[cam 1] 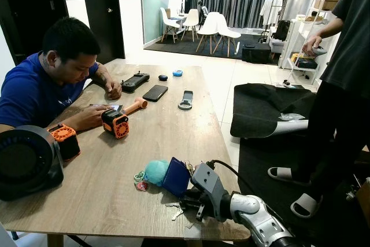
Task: Hang keys on a hook
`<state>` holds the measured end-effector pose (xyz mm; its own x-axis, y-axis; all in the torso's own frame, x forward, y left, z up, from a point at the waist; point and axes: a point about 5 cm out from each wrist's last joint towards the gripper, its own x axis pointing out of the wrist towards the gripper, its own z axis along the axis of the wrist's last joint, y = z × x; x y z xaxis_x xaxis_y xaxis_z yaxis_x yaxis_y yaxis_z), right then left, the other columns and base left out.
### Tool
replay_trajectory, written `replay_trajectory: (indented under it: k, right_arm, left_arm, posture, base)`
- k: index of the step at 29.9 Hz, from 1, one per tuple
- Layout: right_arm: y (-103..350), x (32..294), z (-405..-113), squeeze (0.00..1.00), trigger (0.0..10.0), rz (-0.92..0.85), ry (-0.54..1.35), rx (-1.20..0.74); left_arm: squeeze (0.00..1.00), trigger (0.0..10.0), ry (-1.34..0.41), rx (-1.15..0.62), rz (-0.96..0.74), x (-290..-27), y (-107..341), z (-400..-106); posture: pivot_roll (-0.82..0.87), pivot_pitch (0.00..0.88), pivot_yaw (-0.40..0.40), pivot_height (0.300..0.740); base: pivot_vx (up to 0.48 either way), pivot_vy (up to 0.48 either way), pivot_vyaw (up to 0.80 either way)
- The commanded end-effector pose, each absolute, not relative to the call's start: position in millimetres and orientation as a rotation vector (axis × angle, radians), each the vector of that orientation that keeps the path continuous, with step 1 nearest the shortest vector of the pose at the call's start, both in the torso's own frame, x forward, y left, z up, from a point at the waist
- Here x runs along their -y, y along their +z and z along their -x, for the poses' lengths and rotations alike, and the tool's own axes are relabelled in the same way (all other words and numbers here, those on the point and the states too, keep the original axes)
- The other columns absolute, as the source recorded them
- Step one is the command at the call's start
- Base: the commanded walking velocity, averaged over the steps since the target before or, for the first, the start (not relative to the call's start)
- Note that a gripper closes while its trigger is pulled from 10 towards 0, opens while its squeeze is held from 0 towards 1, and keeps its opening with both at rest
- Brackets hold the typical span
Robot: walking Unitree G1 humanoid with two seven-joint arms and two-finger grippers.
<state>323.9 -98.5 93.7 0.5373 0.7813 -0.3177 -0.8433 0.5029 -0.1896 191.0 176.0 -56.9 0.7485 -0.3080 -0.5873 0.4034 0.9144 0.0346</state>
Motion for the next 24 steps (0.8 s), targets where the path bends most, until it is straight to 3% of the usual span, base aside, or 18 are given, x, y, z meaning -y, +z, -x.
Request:
replay_trajectory:
  k: [1,24]
  right_arm:
    - [98,99,-328,0.0,0.0,0.334,0.961,-0.173]
    - [186,97,-357,0.0,0.0,0.152,0.748,0.253]
  left_arm:
    - [0.0,10.0,-0.396,-0.622,-0.186,-180,-58,-190]
    - [0.0,10.0,-0.389,-0.622,-0.188,-183,-58,-187]
  posture:
    - [0.05,0.026,-0.017,0.74]
    - [0.06,0.036,-0.018,0.74]
  base:
    - [0.0,0.0,0.0]
    - [0.0,0.0,0.0]
